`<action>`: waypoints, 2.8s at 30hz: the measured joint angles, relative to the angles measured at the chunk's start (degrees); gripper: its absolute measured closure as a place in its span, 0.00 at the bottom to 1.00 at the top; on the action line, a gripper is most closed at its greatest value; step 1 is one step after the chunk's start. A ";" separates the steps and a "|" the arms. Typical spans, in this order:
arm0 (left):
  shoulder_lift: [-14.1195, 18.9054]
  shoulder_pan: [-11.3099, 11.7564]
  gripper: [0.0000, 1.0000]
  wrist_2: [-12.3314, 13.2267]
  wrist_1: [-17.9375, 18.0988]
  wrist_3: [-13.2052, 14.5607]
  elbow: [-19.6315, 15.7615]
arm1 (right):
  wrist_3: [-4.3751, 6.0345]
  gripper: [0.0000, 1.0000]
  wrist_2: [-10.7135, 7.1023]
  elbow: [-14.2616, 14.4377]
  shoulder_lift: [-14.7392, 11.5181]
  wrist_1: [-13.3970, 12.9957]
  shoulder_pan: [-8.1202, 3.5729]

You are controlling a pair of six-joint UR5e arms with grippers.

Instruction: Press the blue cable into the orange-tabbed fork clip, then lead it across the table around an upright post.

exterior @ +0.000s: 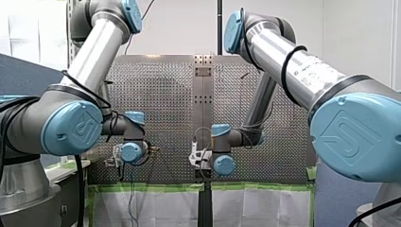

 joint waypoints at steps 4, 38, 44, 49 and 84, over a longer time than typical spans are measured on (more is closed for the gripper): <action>-2.02 2.32 1.00 0.18 -0.08 -0.29 0.92 | -0.05 1.00 -0.31 -1.20 0.03 0.83 -0.52; -9.39 6.73 1.00 5.47 -1.88 -1.18 6.02 | -0.64 1.00 -3.89 -6.00 4.17 3.09 -1.38; -10.53 6.74 1.00 5.48 -2.99 -1.46 7.13 | -0.67 1.00 -3.72 -6.49 5.34 3.18 -1.46; -10.56 6.87 1.00 5.41 -3.09 -1.65 7.94 | -0.68 1.00 -3.76 -7.40 6.30 3.51 -1.51; -10.57 7.87 1.00 6.66 -15.85 -4.13 20.21 | -1.12 1.00 -3.89 -13.42 6.48 9.18 -4.55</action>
